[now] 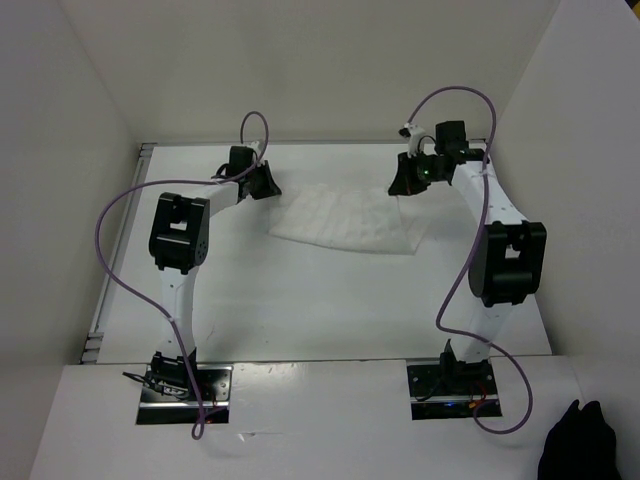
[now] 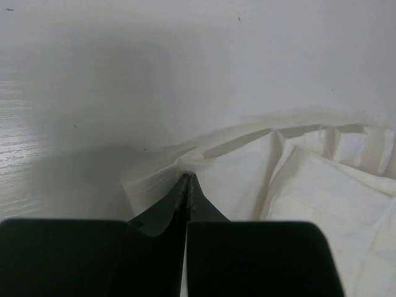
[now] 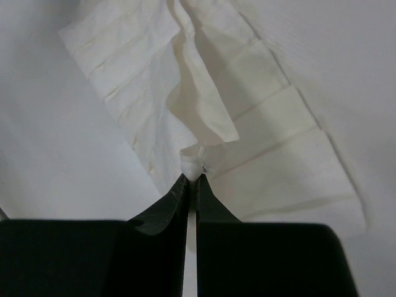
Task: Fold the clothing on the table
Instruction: Fold the skirt
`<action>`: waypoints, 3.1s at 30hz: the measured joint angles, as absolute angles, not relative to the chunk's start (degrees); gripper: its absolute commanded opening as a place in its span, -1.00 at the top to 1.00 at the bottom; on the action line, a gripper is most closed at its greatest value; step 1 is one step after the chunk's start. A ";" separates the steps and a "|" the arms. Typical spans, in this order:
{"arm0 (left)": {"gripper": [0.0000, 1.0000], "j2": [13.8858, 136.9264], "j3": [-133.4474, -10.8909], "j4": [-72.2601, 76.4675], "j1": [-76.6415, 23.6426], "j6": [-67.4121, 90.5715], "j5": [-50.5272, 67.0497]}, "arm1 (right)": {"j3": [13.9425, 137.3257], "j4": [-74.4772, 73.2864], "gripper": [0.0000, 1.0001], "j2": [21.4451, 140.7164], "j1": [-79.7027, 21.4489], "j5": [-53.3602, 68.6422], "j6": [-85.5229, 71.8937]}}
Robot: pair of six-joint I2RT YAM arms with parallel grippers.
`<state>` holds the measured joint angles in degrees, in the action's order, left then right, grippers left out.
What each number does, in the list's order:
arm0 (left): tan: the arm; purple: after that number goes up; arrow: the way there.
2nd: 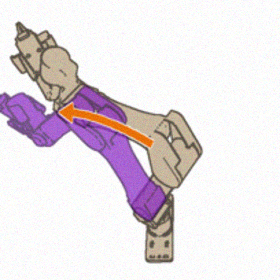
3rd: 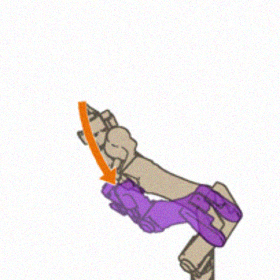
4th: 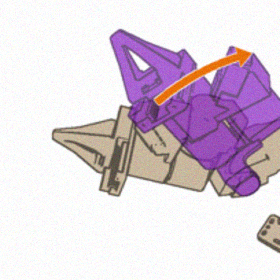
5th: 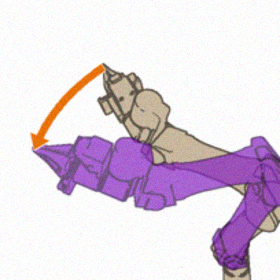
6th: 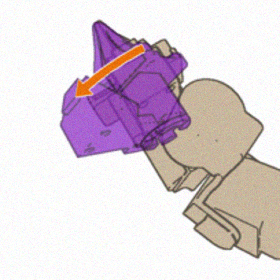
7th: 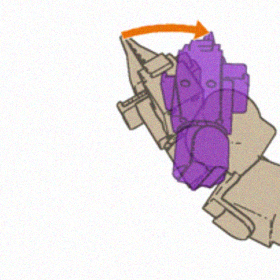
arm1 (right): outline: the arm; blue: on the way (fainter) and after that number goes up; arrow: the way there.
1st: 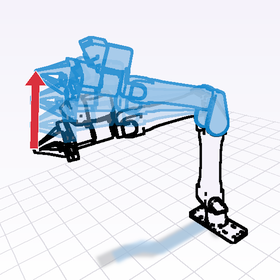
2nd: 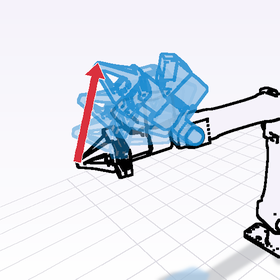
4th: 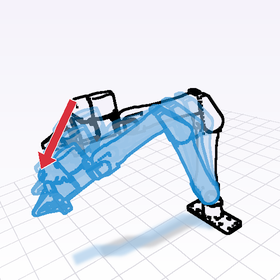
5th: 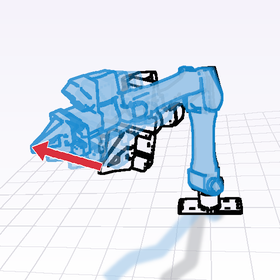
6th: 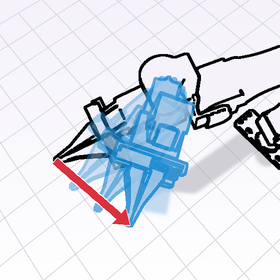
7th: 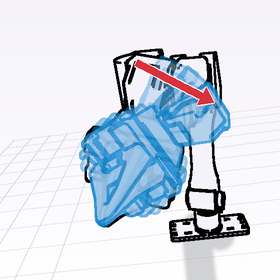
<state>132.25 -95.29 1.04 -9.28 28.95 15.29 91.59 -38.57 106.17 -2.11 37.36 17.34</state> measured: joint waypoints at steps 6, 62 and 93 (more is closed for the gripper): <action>1.00 132.25 -95.37 0.84 -9.32 28.99 14.87 | 88.95 -37.50 1.00 104.86 -0.82 35.35 13.19; -0.19 132.60 -101.38 -7.25 -19.81 12.27 7.62 | 78.24 -34.85 -0.98 105.45 6.13 21.61 5.65; -0.30 125.34 -93.32 -7.40 -17.65 14.24 4.73 | 85.19 -39.05 -0.98 123.28 12.82 52.21 6.31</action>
<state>125.34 -93.32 -7.40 -17.65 14.24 4.73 85.19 -39.05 123.28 12.82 52.21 6.31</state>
